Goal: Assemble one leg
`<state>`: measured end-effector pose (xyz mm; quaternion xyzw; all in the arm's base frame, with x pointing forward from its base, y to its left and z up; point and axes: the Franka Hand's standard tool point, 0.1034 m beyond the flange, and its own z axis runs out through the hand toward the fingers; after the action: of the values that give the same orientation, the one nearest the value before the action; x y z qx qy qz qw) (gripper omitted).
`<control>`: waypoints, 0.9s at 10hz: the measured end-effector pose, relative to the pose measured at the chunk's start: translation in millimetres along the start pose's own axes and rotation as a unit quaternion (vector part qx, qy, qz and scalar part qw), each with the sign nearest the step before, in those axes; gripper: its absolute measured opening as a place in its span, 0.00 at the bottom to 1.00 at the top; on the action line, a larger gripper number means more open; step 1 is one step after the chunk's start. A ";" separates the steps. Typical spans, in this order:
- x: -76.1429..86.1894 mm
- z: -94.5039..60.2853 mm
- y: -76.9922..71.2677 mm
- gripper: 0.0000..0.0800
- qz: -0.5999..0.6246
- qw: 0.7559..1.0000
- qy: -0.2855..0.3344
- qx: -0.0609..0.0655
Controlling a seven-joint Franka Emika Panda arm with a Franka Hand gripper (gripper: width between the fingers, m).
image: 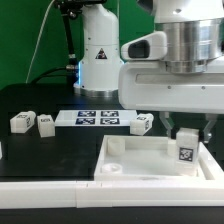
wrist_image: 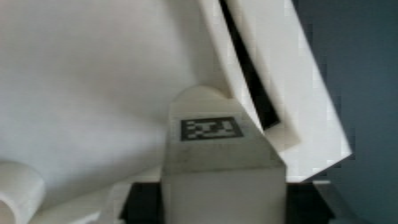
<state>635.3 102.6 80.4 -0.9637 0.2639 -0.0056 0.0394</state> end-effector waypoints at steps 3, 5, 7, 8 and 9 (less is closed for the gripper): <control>4.3 -1.2 9.1 0.37 0.111 0.994 0.005 -0.010; 5.3 -0.8 11.7 0.37 0.160 0.987 0.006 -0.012; 4.9 -0.2 11.5 0.68 0.156 0.988 0.006 -0.012; 4.9 -0.1 11.5 0.77 0.156 0.988 0.005 -0.012; 4.8 0.1 11.6 0.80 0.156 0.988 0.005 -0.012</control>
Offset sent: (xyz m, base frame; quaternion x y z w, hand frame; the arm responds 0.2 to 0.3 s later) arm -0.0035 0.0001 -0.0003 -0.0050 0.0096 0.2846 0.9586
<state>633.6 90.2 79.4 -0.9112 0.4112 -0.0013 0.0264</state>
